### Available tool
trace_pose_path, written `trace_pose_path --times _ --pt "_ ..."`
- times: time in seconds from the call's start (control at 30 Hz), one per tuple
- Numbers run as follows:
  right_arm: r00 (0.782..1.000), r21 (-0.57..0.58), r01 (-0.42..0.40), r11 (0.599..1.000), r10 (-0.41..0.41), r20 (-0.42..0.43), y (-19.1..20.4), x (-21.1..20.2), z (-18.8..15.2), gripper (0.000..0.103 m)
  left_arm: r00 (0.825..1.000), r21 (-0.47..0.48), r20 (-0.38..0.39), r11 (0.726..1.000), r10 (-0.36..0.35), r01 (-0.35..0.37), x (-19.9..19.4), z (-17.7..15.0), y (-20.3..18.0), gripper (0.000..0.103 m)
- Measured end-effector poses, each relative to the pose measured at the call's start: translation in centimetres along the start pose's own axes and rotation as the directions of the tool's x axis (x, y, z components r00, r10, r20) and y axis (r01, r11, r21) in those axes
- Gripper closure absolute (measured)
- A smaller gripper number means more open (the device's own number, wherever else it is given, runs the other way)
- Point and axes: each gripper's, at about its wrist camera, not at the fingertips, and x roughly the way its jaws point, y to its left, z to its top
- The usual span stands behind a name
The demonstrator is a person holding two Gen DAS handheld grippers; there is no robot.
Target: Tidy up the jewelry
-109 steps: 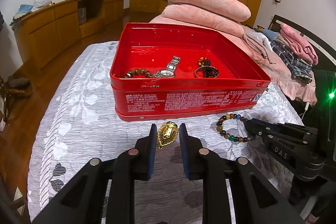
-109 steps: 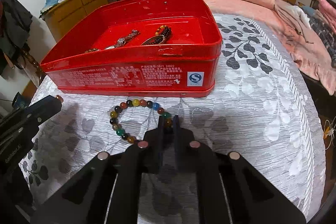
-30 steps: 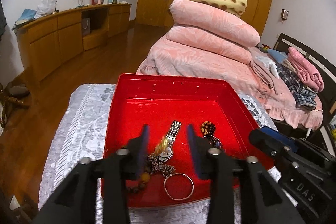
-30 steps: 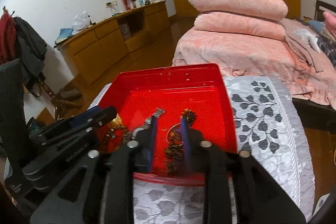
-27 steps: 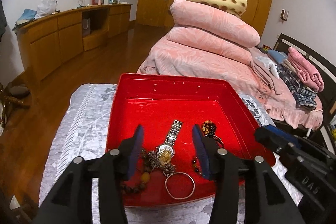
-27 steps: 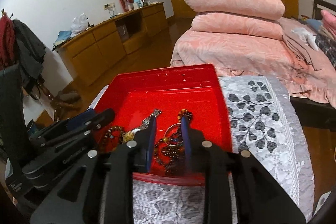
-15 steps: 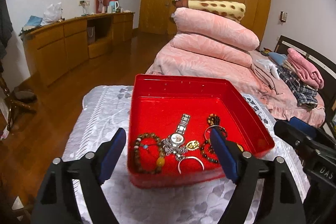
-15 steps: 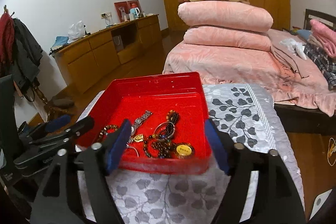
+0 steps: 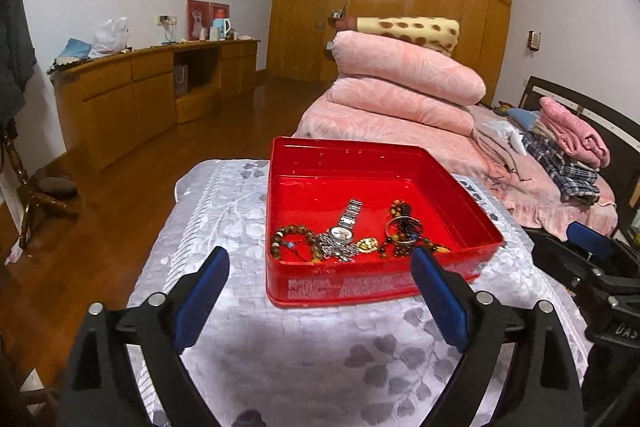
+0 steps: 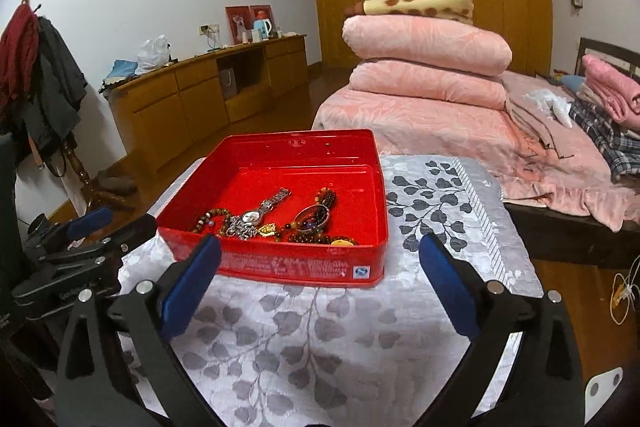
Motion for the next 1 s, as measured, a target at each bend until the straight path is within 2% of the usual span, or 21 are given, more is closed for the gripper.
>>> trace_pose_path --times 0.37,0.53,1.0 --pt "0.995 -0.018 -0.002 1.0 0.003 0.104 0.2 -3.6 -1.9 0.006 0.993 0.061 0.115 0.997 0.031 -0.038 -3.9 -1.9 -1.2 0.012" --pt "0.99 -0.034 0.013 0.999 -0.008 0.138 0.7 -4.7 -2.4 0.006 0.988 0.056 0.15 0.998 0.019 -0.027 -4.9 -2.6 -1.5 0.012" --pt "0.967 -0.077 0.037 0.996 -0.016 0.255 1.7 -8.0 -2.9 0.006 0.967 0.079 0.254 0.996 0.016 -0.037 -8.7 -3.0 -2.2 0.012"
